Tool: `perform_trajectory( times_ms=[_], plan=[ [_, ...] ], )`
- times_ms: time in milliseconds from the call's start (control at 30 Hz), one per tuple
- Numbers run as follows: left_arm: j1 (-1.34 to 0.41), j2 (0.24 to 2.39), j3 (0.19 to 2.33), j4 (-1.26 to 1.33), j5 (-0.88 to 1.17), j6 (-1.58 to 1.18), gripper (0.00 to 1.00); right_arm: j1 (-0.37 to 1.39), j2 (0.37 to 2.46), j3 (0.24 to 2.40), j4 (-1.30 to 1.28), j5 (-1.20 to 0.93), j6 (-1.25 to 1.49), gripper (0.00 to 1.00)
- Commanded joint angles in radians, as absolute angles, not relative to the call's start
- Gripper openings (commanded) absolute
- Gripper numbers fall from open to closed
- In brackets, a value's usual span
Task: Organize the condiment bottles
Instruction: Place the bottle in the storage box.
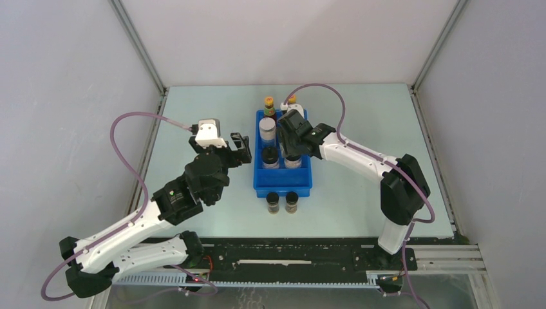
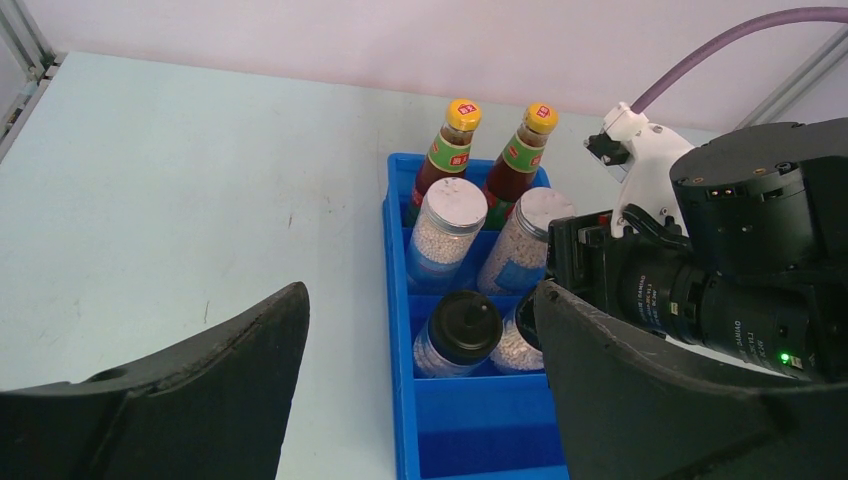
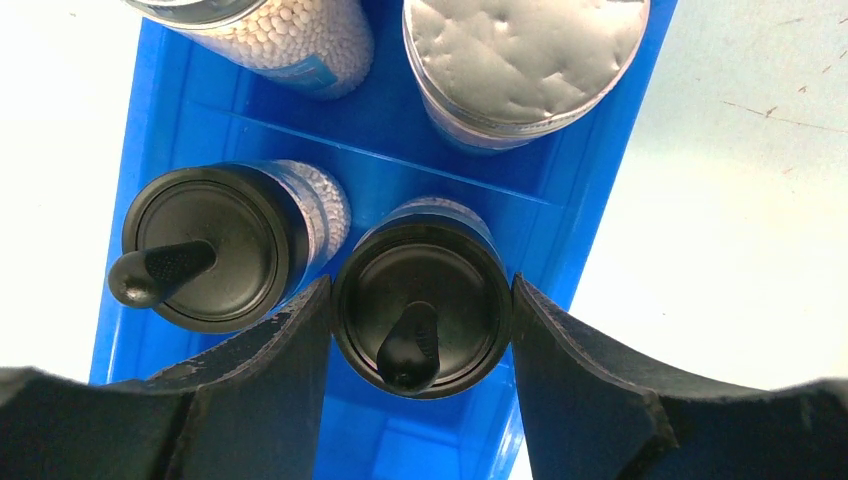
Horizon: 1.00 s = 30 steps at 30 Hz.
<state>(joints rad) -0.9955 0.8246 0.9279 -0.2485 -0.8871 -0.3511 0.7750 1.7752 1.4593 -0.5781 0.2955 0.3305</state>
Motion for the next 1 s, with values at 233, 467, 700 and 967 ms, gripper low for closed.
perform_trajectory(
  times_ms=[233, 467, 700, 967],
  plan=[
    [-0.991, 0.816, 0.905, -0.233, -0.904, -0.366, 0.87, 0.781, 1.716, 1.449, -0.517, 0.333, 0.322, 0.00],
    [-0.991, 0.815, 0.903, -0.235, -0.902, -0.371, 0.87, 0.781, 1.715, 1.438, -0.514, 0.334, 0.324, 0.00],
    [-0.991, 0.815, 0.903, -0.238, -0.901, -0.373, 0.87, 0.779, 1.717, 1.429, -0.512, 0.335, 0.328, 0.00],
    [-0.991, 0.815, 0.902, -0.239, -0.903, -0.374, 0.87, 0.779, 1.720, 1.424, -0.507, 0.329, 0.333, 0.00]
  ],
)
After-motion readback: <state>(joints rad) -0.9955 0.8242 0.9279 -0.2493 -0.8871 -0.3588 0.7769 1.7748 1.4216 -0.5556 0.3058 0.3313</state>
